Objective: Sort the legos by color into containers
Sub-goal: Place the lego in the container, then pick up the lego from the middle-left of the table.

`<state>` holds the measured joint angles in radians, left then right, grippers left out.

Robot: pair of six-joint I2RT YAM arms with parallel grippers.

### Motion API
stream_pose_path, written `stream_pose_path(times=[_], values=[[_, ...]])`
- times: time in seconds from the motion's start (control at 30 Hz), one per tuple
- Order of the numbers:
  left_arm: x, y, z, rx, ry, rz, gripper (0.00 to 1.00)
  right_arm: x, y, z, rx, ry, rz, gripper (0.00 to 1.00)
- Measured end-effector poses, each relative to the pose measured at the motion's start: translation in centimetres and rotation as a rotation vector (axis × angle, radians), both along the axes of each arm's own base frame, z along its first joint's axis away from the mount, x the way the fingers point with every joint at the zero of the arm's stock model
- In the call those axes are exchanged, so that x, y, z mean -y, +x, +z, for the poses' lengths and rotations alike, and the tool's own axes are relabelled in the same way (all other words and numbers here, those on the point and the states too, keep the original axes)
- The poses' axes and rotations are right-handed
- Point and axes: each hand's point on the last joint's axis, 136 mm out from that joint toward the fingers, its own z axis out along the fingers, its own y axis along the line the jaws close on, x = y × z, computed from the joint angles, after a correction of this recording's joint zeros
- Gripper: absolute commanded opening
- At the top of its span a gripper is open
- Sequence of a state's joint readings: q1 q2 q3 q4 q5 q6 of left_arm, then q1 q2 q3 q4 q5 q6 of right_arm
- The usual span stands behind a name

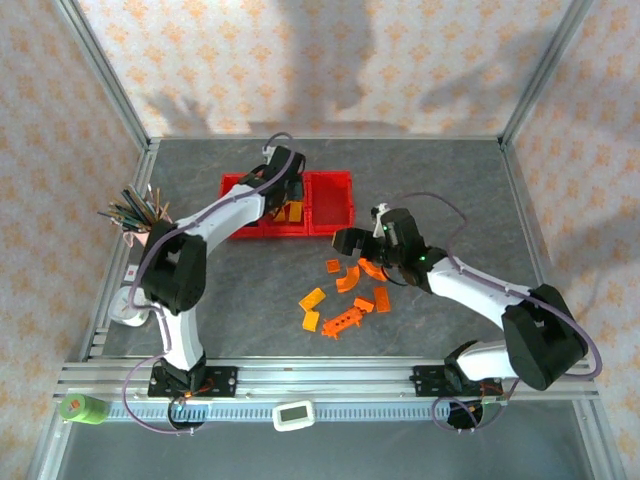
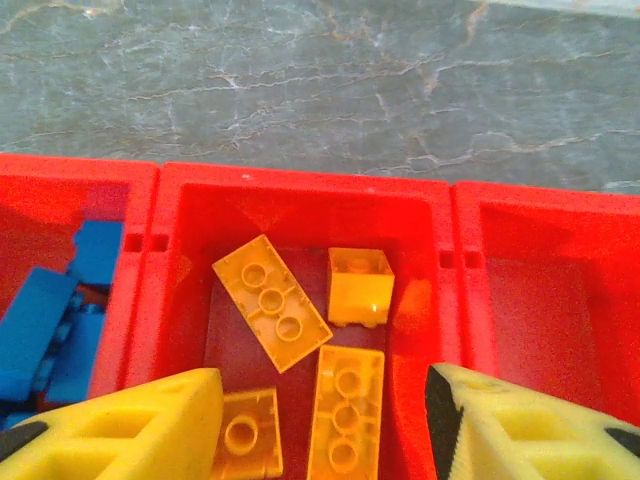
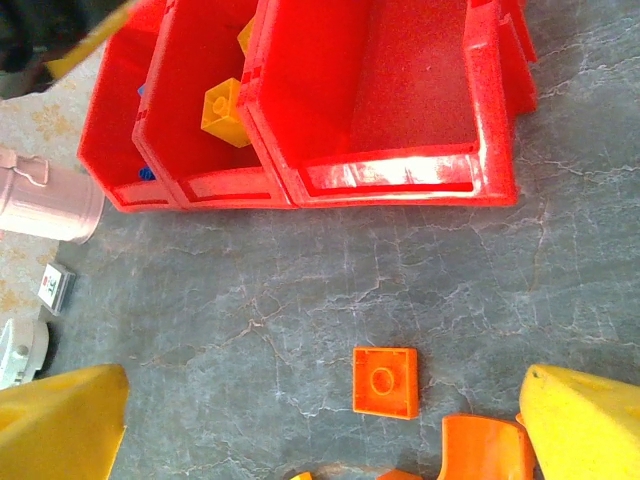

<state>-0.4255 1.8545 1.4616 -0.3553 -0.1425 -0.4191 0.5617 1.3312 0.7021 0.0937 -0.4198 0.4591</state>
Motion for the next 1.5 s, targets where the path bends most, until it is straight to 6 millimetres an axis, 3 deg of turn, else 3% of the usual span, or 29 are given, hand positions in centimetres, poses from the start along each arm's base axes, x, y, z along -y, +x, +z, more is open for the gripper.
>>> stream_pose_path(times=[0.1,0.23,0.33,0.5,0.77,0.97,1.2,1.5], values=[[-0.2,-2.4,2.1,0.028,-0.046,-0.029,0.6,0.1,-0.2,0.1,0.003,-0.011,0.008,1.0],[0.4,-6.4,2.8,0.029,-0.079,-0.089,0.62,0.3,-0.6,0.5,0.008,-0.017,0.017,1.0],[1.8,-9.6,1.5,-0.006,-0.09,-0.152,0.64,0.6,-1.2,0.5,0.01,-0.017,0.028,1.0],[4.6,-14.8,-2.0,-0.1,-0.099,-0.268,0.66,1.3,-2.4,-1.2,-0.035,-0.048,0.032,1.0],[7.6,-20.9,-6.0,-0.216,-0.102,-0.401,0.71,2.9,-5.1,-3.7,-0.101,-0.072,0.026,1.0],[9.1,-22.7,-7.4,-0.261,-0.092,-0.46,0.75,3.9,-6.6,-5.0,-0.139,-0.079,0.013,1.0],[10.1,-24.1,-10.3,-0.333,-0.023,-0.508,0.77,4.0,-6.9,-4.6,-0.137,-0.06,0.001,1.0],[10.5,-23.3,-12.0,-0.371,0.064,-0.525,0.77,4.1,-7.0,-3.6,-0.118,-0.039,-0.006,1.0]])
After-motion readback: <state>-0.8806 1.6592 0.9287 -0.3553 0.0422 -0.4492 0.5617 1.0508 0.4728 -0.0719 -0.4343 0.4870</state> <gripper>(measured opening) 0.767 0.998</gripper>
